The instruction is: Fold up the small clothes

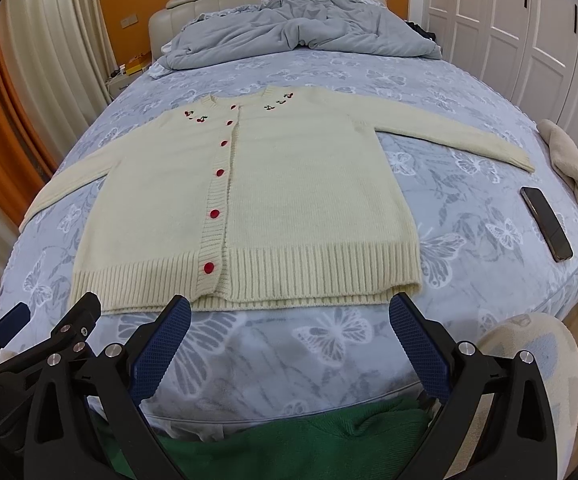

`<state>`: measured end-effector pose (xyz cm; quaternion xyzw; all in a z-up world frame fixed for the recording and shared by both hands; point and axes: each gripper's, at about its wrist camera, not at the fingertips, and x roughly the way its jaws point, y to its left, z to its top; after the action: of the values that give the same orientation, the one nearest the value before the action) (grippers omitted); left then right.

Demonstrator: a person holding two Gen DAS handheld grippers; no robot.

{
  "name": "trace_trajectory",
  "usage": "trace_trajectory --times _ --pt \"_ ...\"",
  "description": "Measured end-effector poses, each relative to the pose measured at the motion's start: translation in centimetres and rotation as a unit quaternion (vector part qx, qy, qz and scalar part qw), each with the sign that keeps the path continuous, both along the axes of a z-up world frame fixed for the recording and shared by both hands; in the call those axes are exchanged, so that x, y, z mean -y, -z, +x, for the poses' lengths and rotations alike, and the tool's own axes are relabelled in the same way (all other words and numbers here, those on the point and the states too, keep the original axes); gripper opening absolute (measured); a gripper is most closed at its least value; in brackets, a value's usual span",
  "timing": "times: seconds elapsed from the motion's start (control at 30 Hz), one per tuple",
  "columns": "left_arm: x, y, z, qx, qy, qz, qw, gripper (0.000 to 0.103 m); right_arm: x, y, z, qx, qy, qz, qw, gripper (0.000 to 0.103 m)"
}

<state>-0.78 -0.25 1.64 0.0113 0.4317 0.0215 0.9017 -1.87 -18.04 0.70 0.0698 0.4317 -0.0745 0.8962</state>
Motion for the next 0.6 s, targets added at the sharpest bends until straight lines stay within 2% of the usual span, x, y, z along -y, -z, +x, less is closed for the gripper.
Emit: trace_trajectory --times 0.6 --pt "-0.22 0.21 -0.04 -0.003 -0.002 0.004 1.0 0.097 0.26 0.52 -0.1 -0.005 0.003 0.003 1.0 0.098"
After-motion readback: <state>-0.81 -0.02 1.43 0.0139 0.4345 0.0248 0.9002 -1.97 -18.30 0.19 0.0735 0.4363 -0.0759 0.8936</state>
